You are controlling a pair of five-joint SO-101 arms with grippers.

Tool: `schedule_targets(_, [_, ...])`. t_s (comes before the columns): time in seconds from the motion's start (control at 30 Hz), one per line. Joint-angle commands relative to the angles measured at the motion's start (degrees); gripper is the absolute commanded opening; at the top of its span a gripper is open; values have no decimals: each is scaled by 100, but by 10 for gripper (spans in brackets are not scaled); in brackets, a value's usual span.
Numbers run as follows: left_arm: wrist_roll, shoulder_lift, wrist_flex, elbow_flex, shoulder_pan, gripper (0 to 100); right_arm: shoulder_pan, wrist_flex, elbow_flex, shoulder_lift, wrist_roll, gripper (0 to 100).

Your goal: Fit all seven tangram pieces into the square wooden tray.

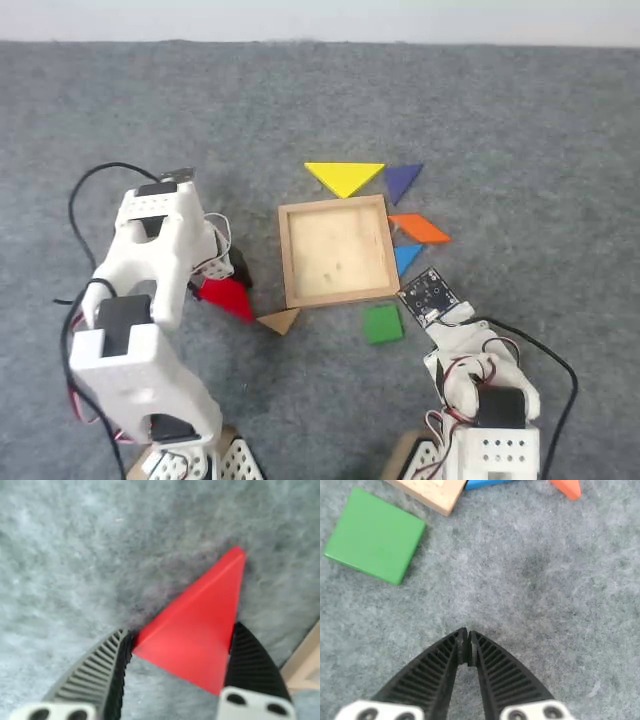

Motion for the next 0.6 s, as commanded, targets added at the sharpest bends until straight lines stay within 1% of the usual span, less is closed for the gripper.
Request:
schedule_targets(0.0, [-343,149,-18,92,9,224,-22,75,97,-48,62,9])
schedule_targets(0.17, [-431,-18,193,4,9,224,-22,75,97,-48,62,9])
schedule_targets(0.43, [-1275,-1284,730,40,9,224,-22,75,97,-48,62,9])
schedule_targets(0.57, [-1732,-1776,1002,4,114,224,-22,75,97,-48,62,9])
